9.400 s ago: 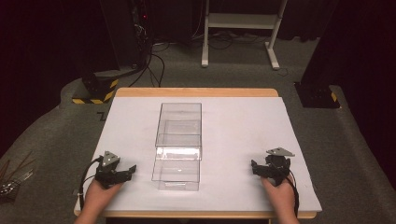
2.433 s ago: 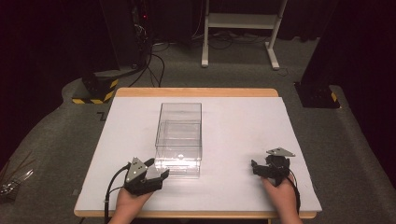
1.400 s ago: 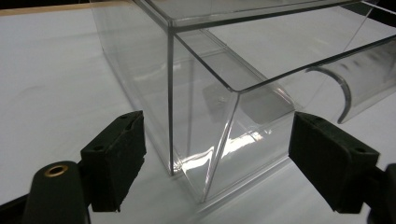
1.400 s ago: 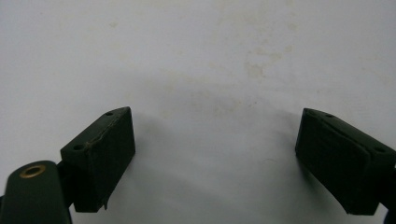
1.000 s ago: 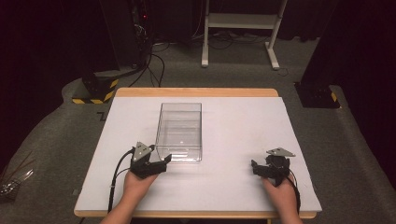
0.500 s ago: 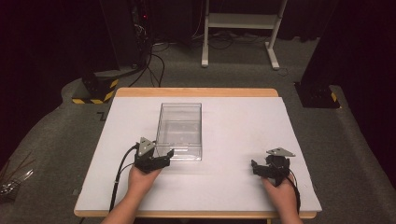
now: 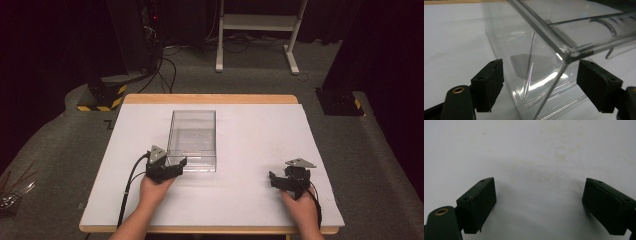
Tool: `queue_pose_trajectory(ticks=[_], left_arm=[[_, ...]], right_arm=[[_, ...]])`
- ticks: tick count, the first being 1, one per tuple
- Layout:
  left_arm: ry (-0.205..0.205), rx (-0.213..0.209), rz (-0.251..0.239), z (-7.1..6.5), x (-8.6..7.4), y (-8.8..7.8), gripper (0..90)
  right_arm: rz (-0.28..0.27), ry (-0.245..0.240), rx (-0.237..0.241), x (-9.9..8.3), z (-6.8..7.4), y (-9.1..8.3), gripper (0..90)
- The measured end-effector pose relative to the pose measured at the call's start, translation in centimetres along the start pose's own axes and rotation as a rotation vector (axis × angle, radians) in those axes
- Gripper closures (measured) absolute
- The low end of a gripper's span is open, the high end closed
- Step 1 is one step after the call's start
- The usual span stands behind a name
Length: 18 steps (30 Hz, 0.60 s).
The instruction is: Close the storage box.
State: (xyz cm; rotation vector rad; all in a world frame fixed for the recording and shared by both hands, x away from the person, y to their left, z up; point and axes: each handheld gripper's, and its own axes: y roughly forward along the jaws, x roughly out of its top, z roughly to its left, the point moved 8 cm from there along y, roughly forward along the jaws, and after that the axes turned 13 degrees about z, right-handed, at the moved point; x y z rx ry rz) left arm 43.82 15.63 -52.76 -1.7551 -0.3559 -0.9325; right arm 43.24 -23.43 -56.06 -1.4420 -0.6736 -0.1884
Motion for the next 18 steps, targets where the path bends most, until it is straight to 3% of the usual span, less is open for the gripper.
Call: queue_pose_trajectory(ticks=[18], left_arm=[[0.048, -0.071, 0.027, -0.6, -1.5, -1.7, 19.8]], right_arm=[[0.000, 0.002, 0.000, 0.0, 0.0, 0.0, 11.9]])
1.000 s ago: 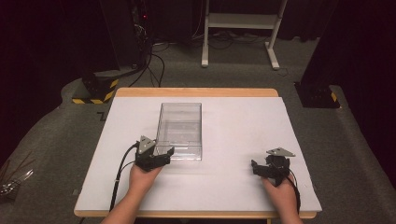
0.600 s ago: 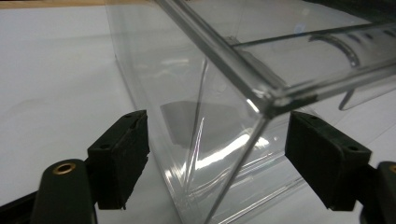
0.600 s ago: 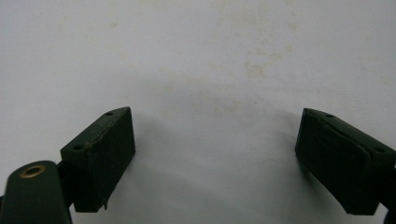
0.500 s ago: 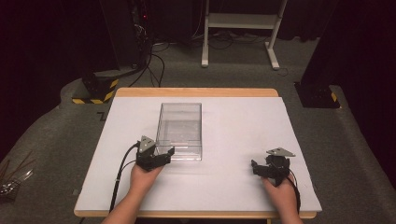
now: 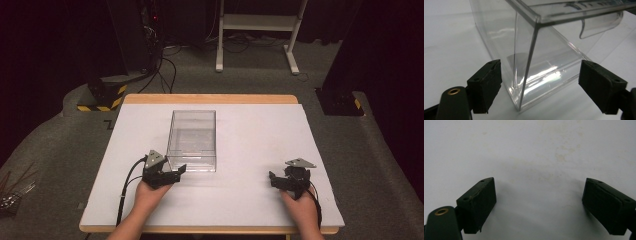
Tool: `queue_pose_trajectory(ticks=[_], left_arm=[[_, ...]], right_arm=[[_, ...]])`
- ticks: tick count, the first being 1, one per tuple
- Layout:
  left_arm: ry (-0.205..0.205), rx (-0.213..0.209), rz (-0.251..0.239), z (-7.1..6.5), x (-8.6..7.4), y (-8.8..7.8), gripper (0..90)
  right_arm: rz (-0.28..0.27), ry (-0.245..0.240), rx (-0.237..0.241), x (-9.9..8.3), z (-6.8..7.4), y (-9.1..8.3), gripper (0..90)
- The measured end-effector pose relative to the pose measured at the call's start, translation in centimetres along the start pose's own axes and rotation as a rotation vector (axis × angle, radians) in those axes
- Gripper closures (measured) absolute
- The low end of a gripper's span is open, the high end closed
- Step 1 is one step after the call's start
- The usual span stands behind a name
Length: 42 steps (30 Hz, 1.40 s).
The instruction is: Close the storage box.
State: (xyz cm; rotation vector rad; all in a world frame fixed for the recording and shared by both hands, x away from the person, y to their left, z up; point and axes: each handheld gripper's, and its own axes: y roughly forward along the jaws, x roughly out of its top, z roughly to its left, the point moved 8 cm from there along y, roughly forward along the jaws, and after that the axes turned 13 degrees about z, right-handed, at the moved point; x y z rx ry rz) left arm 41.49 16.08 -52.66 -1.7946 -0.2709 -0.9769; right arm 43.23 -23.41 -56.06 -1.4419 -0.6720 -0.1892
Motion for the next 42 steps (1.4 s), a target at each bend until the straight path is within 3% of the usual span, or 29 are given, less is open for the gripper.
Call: queue_pose_trajectory(ticks=[8, 14, 21, 23, 26, 29, 33, 35, 42], left_arm=[[0.014, -0.003, 0.012, 1.2, -1.8, -2.0, 22.0], [0.017, 0.034, 0.043, 3.2, -3.5, -3.5, 22.1], [0.016, 0.146, 0.102, 6.7, -6.1, -5.2, 22.0], [-0.008, 0.187, 0.138, 8.0, -6.7, -5.5, 21.8], [-0.026, 0.197, 0.152, 8.6, -6.9, -5.6, 20.5], [-0.018, 0.244, 0.180, 9.3, -7.2, -5.5, 18.5], [-0.026, 0.248, 0.219, 9.9, -7.7, -5.1, 14.6], [-0.041, 0.238, 0.220, 10.0, -7.7, -5.0, 14.5], [-0.038, 0.236, 0.211, 10.0, -7.7, -4.9, 13.9]], right_arm=[[0.000, 0.000, 0.000, 0.0, 0.0, 0.0, 11.9], [-0.001, -0.003, -0.001, 0.0, 0.0, 0.0, 11.9], [0.000, 0.000, -0.001, 0.0, 0.0, 0.0, 11.9], [-0.001, -0.004, -0.001, 0.0, 0.0, 0.0, 11.9], [0.000, 0.000, 0.000, 0.0, 0.0, 0.0, 11.9], [-0.001, -0.003, -0.001, 0.0, 0.0, 0.0, 11.9], [-0.001, -0.002, -0.001, 0.0, 0.0, 0.0, 11.9], [-0.001, -0.001, -0.001, 0.0, 0.0, 0.0, 11.9], [-0.002, -0.003, -0.004, 0.0, 0.0, 0.0, 11.9]])
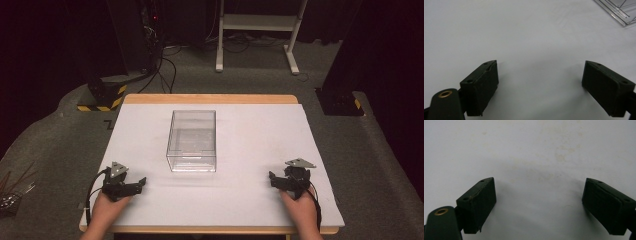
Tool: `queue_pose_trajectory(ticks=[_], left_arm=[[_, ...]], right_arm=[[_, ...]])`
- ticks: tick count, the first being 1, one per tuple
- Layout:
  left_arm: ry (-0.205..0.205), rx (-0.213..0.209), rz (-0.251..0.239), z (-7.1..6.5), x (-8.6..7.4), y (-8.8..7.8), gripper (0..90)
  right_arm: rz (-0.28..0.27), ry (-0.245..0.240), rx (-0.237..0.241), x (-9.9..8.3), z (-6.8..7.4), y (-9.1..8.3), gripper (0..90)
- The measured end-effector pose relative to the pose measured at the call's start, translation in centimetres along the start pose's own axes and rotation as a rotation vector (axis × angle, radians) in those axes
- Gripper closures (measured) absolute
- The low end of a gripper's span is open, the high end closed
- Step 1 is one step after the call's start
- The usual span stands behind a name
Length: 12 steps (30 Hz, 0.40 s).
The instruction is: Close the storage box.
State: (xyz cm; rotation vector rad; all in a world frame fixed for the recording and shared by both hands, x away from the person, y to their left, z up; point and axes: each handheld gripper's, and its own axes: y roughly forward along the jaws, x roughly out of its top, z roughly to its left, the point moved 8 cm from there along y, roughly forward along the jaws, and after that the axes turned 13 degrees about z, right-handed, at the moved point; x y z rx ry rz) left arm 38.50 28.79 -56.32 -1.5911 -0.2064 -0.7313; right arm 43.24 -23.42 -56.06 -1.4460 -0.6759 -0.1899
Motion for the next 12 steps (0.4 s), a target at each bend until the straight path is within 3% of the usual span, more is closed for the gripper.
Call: queue_pose_trajectory(ticks=[12], left_arm=[[0.000, -0.001, 0.001, 0.00, 0.00, 0.02, 13.8]], right_arm=[[-0.002, -0.004, -0.003, 0.02, -0.04, 0.00, 12.0]])
